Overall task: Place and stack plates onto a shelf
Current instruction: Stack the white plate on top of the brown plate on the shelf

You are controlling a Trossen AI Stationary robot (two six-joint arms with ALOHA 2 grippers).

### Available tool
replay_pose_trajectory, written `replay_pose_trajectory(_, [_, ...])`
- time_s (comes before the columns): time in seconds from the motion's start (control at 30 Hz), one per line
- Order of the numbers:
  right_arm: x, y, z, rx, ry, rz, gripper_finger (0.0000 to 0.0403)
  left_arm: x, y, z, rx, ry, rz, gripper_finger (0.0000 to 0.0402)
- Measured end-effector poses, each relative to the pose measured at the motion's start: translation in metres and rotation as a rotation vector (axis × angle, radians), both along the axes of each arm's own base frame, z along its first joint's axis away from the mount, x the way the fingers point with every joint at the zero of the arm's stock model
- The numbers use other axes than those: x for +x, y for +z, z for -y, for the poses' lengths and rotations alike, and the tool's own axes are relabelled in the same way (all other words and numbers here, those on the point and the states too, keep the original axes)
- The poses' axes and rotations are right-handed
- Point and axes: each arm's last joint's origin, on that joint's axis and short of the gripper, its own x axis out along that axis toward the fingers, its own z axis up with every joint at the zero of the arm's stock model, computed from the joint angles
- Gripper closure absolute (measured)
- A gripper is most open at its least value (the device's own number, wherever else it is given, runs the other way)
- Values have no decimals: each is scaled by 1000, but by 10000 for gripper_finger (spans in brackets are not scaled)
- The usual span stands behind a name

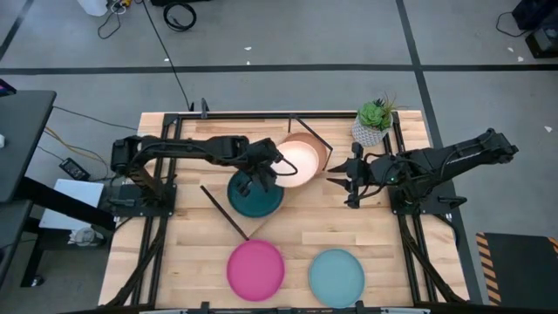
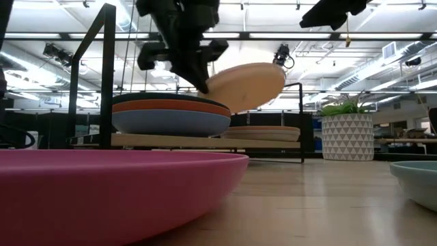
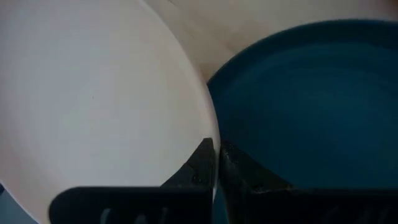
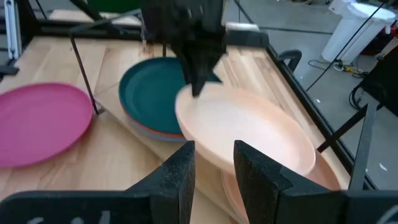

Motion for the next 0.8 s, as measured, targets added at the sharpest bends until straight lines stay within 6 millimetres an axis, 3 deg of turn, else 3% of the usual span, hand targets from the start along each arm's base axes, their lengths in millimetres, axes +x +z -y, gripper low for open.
replay_pose_trajectory(0.33, [1, 1, 0, -3, 11, 10, 286, 22, -8, -26, 79, 43, -9, 387])
replay_pose_trajectory(0.53, [1, 1, 0, -9, 15, 8, 286, 28, -27, -41, 88, 57, -50, 387])
replay_pose_trajectory(0.8, [0, 1, -1, -3, 32, 3, 286, 42, -37, -47, 98, 62, 23, 378])
